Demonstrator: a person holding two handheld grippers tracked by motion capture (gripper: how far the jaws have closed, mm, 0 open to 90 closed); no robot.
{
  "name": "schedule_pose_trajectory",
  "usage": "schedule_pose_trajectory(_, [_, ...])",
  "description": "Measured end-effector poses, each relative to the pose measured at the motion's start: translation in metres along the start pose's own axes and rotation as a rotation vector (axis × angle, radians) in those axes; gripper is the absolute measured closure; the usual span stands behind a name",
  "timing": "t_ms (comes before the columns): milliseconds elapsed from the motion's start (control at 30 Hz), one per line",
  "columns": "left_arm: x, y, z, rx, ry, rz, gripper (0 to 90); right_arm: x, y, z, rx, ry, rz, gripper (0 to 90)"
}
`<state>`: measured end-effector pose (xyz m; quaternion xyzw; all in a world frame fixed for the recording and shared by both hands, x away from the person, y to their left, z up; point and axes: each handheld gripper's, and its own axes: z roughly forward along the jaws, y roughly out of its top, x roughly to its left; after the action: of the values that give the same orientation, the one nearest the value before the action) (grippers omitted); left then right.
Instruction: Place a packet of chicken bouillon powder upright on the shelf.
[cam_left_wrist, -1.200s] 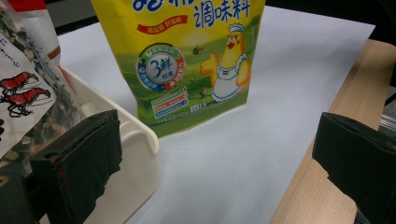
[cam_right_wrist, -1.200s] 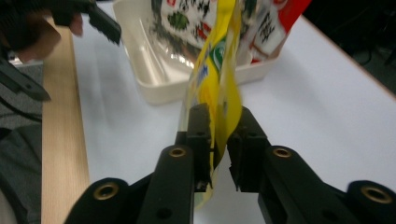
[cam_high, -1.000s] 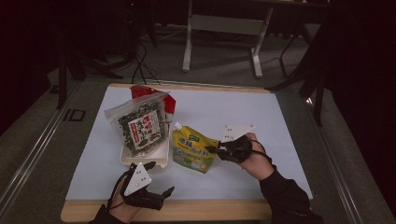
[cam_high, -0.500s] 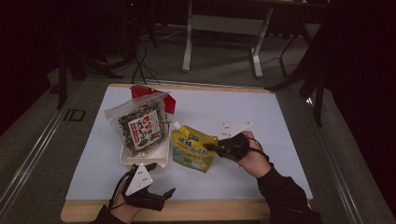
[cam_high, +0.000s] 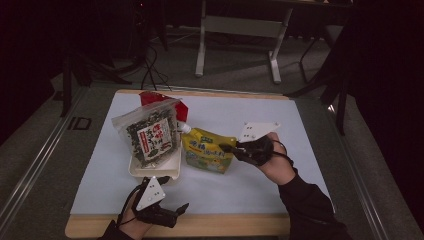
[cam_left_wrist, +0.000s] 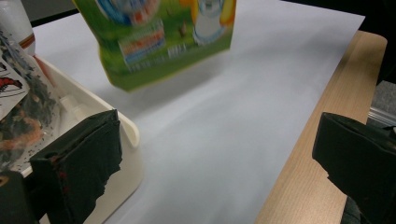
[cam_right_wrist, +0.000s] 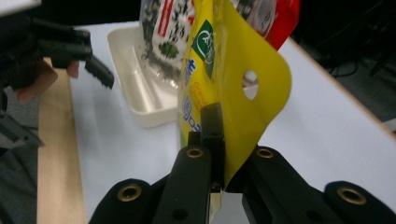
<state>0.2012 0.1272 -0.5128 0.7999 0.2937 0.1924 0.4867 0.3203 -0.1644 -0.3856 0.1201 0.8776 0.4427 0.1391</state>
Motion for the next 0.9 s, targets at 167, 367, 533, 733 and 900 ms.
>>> schedule_pose_trajectory(167, [0.000,0.000,0.000,0.003,-0.010,0.005,2.6,-0.002,0.018,-0.011,-0.046,-0.003,-0.008,90.0])
schedule_pose_trajectory(367, [-0.001,0.000,0.000,0.004,-0.014,0.008,2.6,-0.002,0.035,-0.015,-0.078,-0.002,-0.026,90.0])
schedule_pose_trajectory(533, [-0.003,0.000,0.002,0.010,-0.038,0.018,2.6,-0.003,0.048,-0.017,-0.111,0.020,-0.026,90.0])
schedule_pose_trajectory(733, [-0.005,-0.001,0.004,0.017,-0.067,0.031,2.6,-0.001,0.063,-0.011,-0.141,0.045,-0.039,90.0])
schedule_pose_trajectory(900, [-0.006,-0.001,0.004,0.021,-0.079,0.040,2.6,0.002,0.072,-0.002,-0.156,0.070,-0.045,90.0])
